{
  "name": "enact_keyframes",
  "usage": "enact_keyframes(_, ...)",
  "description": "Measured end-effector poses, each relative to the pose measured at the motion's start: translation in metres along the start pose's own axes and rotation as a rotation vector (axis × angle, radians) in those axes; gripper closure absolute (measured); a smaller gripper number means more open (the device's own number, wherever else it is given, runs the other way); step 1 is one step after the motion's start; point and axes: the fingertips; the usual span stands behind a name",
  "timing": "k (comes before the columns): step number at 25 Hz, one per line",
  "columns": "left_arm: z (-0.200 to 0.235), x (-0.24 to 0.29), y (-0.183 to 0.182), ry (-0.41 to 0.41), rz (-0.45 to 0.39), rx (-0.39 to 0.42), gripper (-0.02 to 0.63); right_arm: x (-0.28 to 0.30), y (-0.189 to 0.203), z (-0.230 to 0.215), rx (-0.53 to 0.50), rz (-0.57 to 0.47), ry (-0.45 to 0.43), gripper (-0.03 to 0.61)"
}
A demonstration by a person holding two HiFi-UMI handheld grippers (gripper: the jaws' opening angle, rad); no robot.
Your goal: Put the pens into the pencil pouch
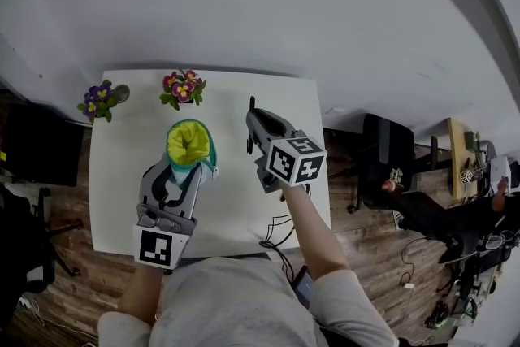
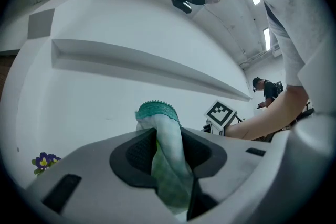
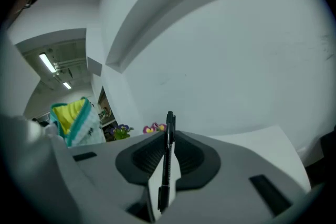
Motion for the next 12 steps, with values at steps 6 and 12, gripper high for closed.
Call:
enact_keyframes(6,-0.008,0.003,-0.004,0.040,-0.025,-0.008,0.469,-0.043,-0.043,0.054,-0.019,-0.200,-0.109,0.508)
enact_keyframes(12,-0.014,0.006,-0.009,0.076,-0.050,-0.008,0.469,-0.081,-0.076,0.103,-0.053,-0.355,-0.221,0.508)
Point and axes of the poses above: the fingertips, and each gripper's own axes: x forward along the fingers, z to its left, y out of its underside, and after that the axes turned 12 degrees about x, right-handed
